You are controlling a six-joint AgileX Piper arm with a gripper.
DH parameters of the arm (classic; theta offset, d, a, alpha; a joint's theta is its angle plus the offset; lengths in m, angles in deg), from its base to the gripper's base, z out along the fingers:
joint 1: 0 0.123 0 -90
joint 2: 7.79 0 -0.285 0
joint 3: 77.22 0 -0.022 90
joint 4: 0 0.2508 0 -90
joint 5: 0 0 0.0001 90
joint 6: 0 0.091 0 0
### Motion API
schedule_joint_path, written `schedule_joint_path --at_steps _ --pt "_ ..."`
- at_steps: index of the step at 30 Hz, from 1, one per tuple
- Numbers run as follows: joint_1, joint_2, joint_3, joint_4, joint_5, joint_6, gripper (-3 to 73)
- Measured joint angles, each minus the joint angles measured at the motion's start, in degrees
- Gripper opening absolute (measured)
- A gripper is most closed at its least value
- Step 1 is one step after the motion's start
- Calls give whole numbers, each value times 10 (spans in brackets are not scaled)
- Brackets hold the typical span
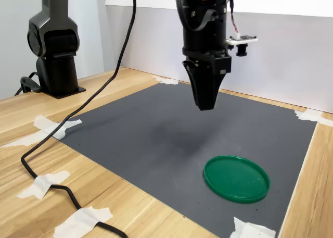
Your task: Grasp a white terminal and put it on the green lid.
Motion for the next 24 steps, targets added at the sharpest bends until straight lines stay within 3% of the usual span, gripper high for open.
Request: schedule_joint_path --at_steps 7,15,24 --pt "-1 57 -88 -36 39 33 96" --pt "-18 114 -166 -41 62 57 96" --pt "-31 141 -176 -48 50 60 96"
